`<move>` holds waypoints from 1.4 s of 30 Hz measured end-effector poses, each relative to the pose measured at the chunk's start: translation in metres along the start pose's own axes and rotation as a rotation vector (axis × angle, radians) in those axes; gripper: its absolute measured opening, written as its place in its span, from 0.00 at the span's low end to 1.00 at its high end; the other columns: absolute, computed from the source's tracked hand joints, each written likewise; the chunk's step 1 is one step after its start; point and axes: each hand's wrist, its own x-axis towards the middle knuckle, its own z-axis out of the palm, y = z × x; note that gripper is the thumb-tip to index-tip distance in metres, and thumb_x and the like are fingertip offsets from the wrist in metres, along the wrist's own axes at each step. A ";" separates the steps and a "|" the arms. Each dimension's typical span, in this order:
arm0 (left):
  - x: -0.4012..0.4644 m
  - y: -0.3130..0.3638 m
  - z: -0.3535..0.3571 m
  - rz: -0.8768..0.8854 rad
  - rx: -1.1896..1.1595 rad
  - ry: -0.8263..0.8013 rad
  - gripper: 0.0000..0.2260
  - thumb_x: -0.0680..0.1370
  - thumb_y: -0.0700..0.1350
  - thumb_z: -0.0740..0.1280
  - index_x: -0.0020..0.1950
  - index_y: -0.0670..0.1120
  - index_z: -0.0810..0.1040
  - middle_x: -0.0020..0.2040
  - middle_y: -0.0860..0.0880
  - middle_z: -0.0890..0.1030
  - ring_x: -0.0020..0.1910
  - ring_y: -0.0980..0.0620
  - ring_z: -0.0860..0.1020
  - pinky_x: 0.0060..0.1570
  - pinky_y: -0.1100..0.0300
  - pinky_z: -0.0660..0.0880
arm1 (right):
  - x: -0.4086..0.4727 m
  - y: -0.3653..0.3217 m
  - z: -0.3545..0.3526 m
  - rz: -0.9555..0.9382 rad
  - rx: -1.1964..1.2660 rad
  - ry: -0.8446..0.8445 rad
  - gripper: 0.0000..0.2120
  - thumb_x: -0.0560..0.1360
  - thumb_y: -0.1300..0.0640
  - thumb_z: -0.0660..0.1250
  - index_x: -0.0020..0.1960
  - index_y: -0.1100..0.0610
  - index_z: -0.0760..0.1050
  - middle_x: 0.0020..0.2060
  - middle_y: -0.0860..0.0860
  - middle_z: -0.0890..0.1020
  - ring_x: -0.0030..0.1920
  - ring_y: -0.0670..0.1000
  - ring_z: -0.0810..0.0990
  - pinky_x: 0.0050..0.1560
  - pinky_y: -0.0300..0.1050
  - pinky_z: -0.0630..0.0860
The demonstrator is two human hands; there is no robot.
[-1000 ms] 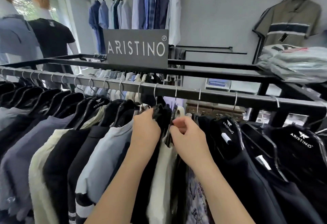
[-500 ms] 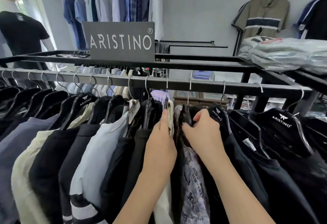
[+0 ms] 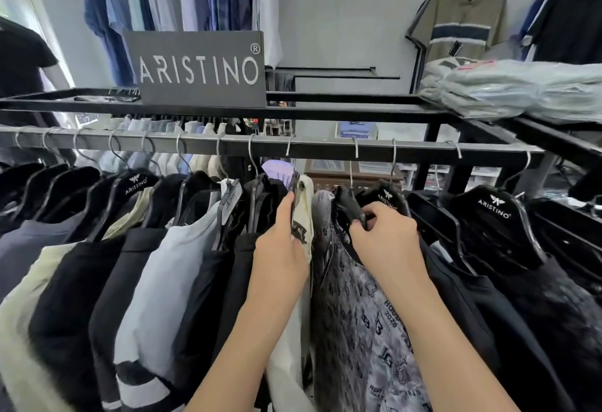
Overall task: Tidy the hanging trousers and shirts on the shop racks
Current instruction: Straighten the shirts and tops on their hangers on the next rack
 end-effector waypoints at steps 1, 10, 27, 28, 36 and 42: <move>0.004 0.004 0.000 0.002 0.006 0.011 0.31 0.77 0.35 0.60 0.77 0.55 0.57 0.37 0.48 0.77 0.34 0.52 0.75 0.34 0.62 0.70 | -0.001 0.000 0.001 -0.004 -0.010 -0.003 0.04 0.76 0.53 0.64 0.48 0.50 0.77 0.32 0.47 0.80 0.32 0.46 0.79 0.33 0.44 0.78; 0.043 0.004 0.028 -0.119 0.007 -0.034 0.32 0.75 0.35 0.59 0.76 0.55 0.58 0.48 0.39 0.79 0.42 0.41 0.78 0.47 0.46 0.77 | -0.013 -0.013 -0.013 -0.018 -0.210 -0.007 0.11 0.77 0.52 0.65 0.55 0.55 0.68 0.48 0.51 0.76 0.47 0.53 0.79 0.42 0.47 0.76; -0.110 -0.002 -0.007 -0.281 0.017 0.086 0.29 0.77 0.39 0.65 0.67 0.70 0.65 0.50 0.63 0.82 0.49 0.72 0.76 0.40 0.80 0.68 | -0.027 0.004 0.003 -0.264 -0.308 -0.544 0.04 0.79 0.59 0.58 0.52 0.58 0.67 0.50 0.57 0.78 0.40 0.56 0.74 0.38 0.46 0.69; -0.124 0.006 -0.012 -0.293 0.040 0.112 0.29 0.77 0.39 0.66 0.65 0.72 0.65 0.49 0.64 0.82 0.47 0.73 0.76 0.38 0.79 0.69 | -0.026 0.007 0.002 -0.287 -0.306 -0.575 0.07 0.78 0.59 0.59 0.56 0.58 0.68 0.52 0.57 0.77 0.45 0.58 0.76 0.41 0.48 0.68; -0.210 0.063 -0.054 -0.362 0.052 0.071 0.30 0.76 0.33 0.68 0.69 0.62 0.68 0.49 0.57 0.85 0.57 0.64 0.78 0.52 0.75 0.70 | -0.047 0.016 0.004 -0.875 0.029 -0.779 0.29 0.68 0.46 0.75 0.67 0.48 0.72 0.60 0.51 0.75 0.62 0.53 0.73 0.62 0.46 0.71; -0.256 0.104 -0.097 -0.446 0.138 -0.054 0.34 0.74 0.35 0.71 0.73 0.60 0.64 0.53 0.55 0.84 0.61 0.60 0.77 0.65 0.58 0.67 | -0.089 0.015 -0.009 -0.993 0.366 -0.982 0.15 0.68 0.41 0.72 0.44 0.51 0.76 0.39 0.48 0.81 0.43 0.47 0.80 0.47 0.46 0.77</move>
